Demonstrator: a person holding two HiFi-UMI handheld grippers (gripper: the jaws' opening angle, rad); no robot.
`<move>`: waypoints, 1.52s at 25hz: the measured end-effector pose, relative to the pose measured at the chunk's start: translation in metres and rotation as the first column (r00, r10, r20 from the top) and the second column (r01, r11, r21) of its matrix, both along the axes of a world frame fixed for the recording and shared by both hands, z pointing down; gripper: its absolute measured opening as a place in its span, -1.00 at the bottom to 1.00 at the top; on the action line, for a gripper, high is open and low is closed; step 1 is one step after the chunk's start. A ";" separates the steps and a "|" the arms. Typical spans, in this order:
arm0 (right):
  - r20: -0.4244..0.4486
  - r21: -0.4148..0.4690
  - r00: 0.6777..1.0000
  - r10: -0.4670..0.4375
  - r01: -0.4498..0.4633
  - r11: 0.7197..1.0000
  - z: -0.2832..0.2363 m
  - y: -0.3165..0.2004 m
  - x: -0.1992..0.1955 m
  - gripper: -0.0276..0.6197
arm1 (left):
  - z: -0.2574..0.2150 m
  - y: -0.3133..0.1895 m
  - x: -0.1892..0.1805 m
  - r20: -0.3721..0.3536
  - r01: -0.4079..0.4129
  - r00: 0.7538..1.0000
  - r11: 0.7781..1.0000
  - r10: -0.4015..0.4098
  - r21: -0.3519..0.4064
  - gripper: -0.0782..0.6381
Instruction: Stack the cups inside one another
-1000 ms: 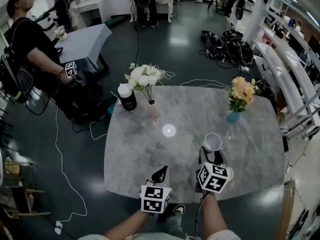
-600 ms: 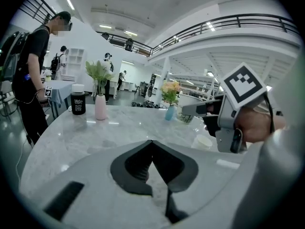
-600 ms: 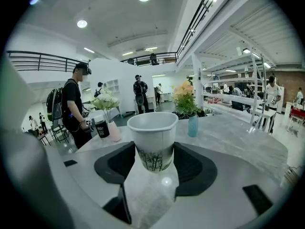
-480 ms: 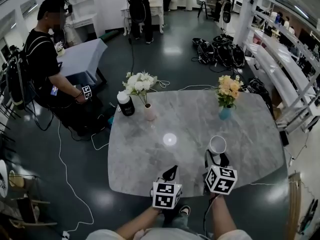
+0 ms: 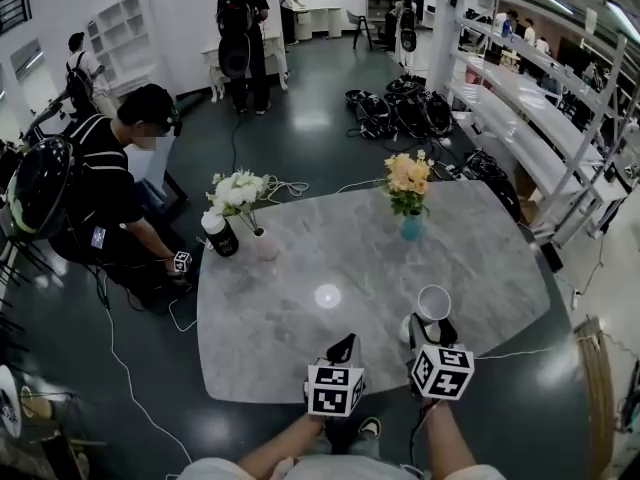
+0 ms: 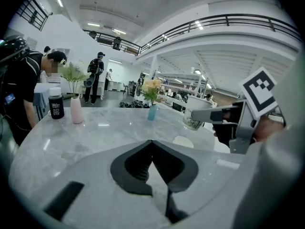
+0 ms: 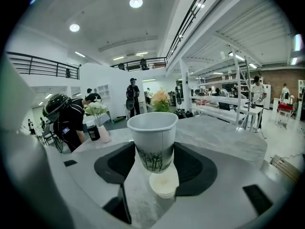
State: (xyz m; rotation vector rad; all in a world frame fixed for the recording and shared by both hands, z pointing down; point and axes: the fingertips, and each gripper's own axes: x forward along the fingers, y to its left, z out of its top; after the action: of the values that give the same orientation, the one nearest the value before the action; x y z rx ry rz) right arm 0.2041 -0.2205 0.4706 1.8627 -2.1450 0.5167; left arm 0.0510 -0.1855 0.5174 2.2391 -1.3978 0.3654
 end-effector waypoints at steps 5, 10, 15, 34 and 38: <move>0.012 -0.003 1.000 0.023 -0.023 1.000 0.005 0.009 0.017 -0.17 | 0.005 0.000 0.017 0.008 -0.022 1.000 1.000 0.023 -0.019 -0.79; 0.031 0.000 0.999 0.019 -0.019 1.000 0.016 0.012 0.021 -0.17 | 0.013 0.001 0.027 0.027 -0.046 0.999 0.998 0.047 -0.037 -0.79; 0.040 -0.008 0.999 -0.002 0.002 1.000 0.026 0.011 0.015 -0.17 | 0.017 0.003 0.027 0.043 -0.053 0.998 0.998 0.054 -0.045 -0.79; 0.012 -0.066 1.000 -0.018 0.019 0.998 0.060 0.001 0.013 -0.17 | 0.046 -0.004 0.030 0.055 -0.047 0.997 0.993 0.053 -0.106 -0.79; 0.006 -0.071 1.000 -0.023 0.024 0.997 0.064 0.001 0.013 -0.17 | 0.050 -0.004 0.031 0.059 -0.050 0.997 0.992 0.057 -0.114 -0.79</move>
State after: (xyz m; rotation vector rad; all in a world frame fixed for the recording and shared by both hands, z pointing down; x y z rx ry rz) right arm 0.2175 -0.2199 0.5348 1.7983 -2.1206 0.5852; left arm 0.0816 -0.1897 0.5671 2.1940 -1.3160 0.5228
